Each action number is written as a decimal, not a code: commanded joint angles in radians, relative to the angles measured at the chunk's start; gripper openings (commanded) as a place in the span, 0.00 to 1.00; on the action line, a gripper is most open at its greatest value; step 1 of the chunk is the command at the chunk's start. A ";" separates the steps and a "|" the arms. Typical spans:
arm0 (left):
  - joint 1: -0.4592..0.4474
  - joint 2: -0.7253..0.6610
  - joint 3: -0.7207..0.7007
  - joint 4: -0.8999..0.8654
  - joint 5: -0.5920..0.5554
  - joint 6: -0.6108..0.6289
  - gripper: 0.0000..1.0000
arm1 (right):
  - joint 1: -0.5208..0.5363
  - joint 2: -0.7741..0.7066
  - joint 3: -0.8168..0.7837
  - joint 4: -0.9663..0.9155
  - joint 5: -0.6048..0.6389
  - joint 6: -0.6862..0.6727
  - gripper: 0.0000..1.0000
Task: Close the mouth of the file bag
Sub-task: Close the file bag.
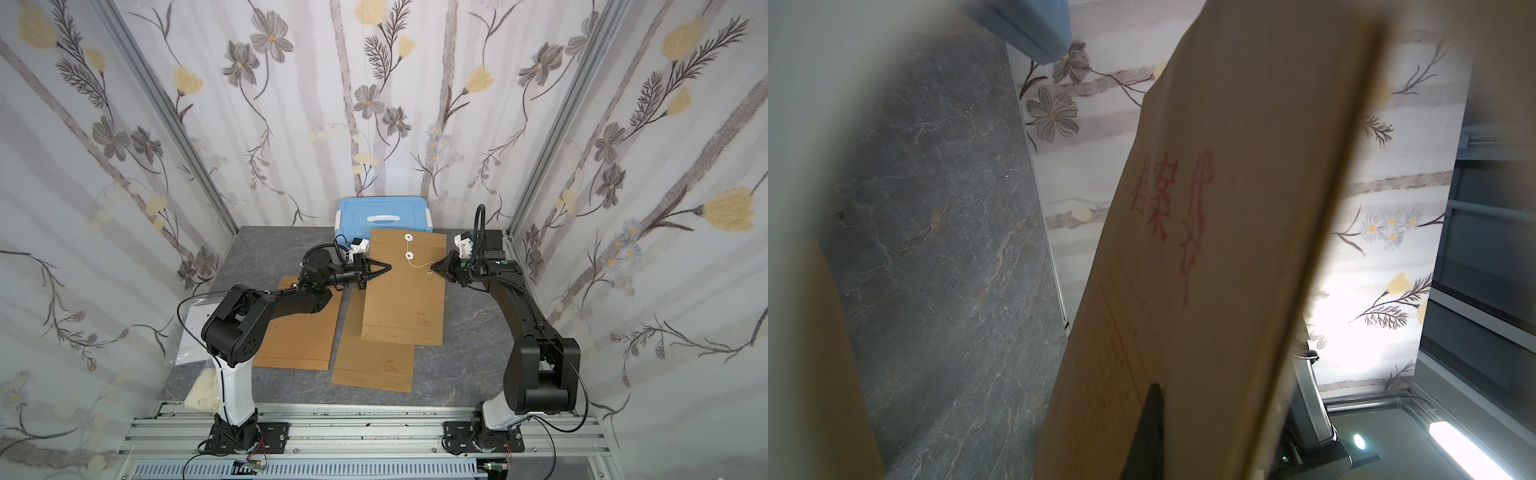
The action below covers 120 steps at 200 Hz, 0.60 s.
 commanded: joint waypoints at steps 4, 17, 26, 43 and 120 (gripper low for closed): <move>0.000 -0.018 -0.005 -0.034 0.038 0.044 0.00 | -0.004 0.017 0.038 -0.027 -0.014 -0.016 0.00; -0.002 -0.015 -0.003 -0.020 0.037 0.032 0.00 | -0.004 0.028 0.053 -0.025 -0.015 -0.016 0.00; -0.003 -0.012 0.003 -0.012 0.043 0.023 0.00 | -0.004 0.035 0.066 -0.029 -0.010 -0.016 0.00; -0.008 -0.015 0.010 -0.010 0.052 0.027 0.00 | -0.004 0.053 0.096 -0.042 -0.006 -0.018 0.00; -0.022 -0.028 -0.010 -0.034 0.065 0.067 0.00 | -0.007 0.146 0.233 -0.161 0.026 -0.046 0.00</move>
